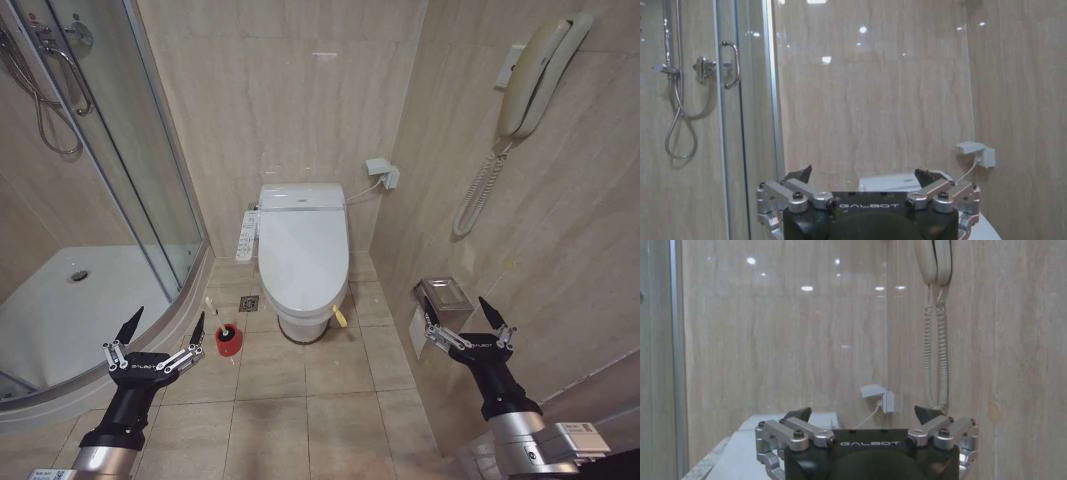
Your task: Open the toilet lid, clean the toilet bowl with a toilet brush, close the toilet lid, and flush.
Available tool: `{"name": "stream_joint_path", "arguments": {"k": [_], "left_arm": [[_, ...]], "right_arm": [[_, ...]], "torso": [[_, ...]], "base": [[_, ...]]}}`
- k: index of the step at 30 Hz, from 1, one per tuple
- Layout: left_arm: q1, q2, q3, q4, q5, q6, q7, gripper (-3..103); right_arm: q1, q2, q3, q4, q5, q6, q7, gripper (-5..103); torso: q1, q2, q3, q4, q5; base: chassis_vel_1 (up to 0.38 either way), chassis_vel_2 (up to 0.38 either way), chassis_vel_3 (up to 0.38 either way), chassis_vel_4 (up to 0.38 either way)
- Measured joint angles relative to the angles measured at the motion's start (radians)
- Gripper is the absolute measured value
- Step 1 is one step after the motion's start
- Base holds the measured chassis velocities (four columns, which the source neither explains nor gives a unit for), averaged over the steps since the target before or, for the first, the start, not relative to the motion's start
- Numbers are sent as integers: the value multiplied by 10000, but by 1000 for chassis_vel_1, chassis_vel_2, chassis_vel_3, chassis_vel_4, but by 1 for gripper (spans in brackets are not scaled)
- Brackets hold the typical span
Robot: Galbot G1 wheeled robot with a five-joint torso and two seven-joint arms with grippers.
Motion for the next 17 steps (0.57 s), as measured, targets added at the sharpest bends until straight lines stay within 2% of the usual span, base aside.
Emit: {"name": "stream_joint_path", "arguments": {"k": [17], "left_arm": [[0, 0, 0, -1, 0, 0, 0, 100]], "right_arm": [[0, 0, 0, 0, 0, 0, 0, 100]], "torso": [[0, 0, 0, 0, 0]], "base": [[0, 0, 0, 0]]}}
